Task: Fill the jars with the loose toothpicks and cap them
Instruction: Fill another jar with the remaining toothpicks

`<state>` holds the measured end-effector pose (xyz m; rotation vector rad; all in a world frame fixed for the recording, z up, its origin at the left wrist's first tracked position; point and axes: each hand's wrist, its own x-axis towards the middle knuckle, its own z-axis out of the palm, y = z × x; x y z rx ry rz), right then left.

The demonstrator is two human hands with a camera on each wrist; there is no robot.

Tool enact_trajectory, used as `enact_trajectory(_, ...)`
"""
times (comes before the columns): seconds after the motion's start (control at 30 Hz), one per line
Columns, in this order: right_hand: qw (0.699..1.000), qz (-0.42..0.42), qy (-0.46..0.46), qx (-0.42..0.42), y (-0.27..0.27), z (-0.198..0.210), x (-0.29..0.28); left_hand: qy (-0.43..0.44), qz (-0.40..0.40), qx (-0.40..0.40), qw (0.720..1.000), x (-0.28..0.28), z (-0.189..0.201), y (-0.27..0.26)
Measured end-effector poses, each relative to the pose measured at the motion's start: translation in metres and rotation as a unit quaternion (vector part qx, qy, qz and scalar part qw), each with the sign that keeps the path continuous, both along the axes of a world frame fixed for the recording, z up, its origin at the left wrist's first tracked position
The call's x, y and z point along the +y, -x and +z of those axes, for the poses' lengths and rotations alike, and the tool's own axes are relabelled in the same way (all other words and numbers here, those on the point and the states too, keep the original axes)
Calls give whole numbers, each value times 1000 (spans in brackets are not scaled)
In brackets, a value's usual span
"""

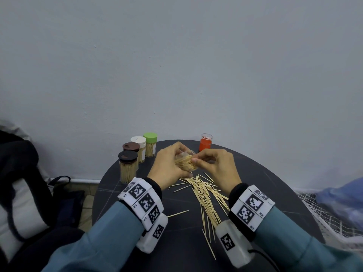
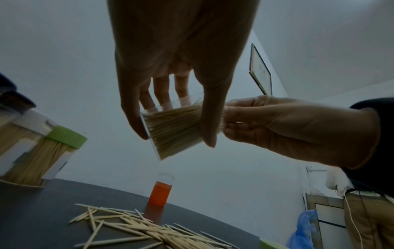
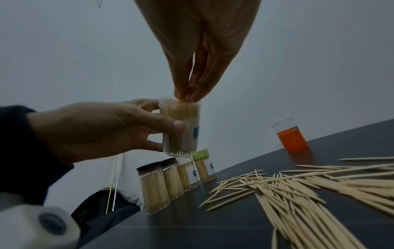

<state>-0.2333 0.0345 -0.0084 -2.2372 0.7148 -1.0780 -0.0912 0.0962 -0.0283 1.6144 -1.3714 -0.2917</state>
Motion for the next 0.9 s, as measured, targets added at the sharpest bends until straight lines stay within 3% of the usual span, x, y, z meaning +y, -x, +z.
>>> enact_trajectory(0.17, 1000, 4, 28, 2, 3, 2, 1, -5, 4, 48, 999, 4, 3, -3)
enact_trajectory(0.37, 999, 8, 24, 22, -1, 1, 0, -23, -10, 42, 999, 5, 4, 2)
enact_trajectory(0.5, 998, -56, 33, 24, 4, 1, -7, -22, 1, 47, 999, 6, 5, 0)
enact_trajectory(0.57, 990, -99, 4, 100, 10, 0, -16, -22, 7, 59, 998, 7, 6, -2)
enact_trajectory(0.63, 953, -126, -69, 267, 13, -3, -24, -20, 12, 69, 997, 7, 7, -3)
enact_trajectory(0.73, 856, -131, -129, 483, 12, -12, -27, -22, 19, 68, 997, 8, 9, -3)
enact_trajectory(0.8, 825, -126, -128, 536, 6, -20, -29, -25, 22, 70, 997, 9, 10, -3)
enact_trajectory(0.9, 806, -124, -121, 566, -7, -27, -32, -28, 30, 70, 997, 12, 12, -4)
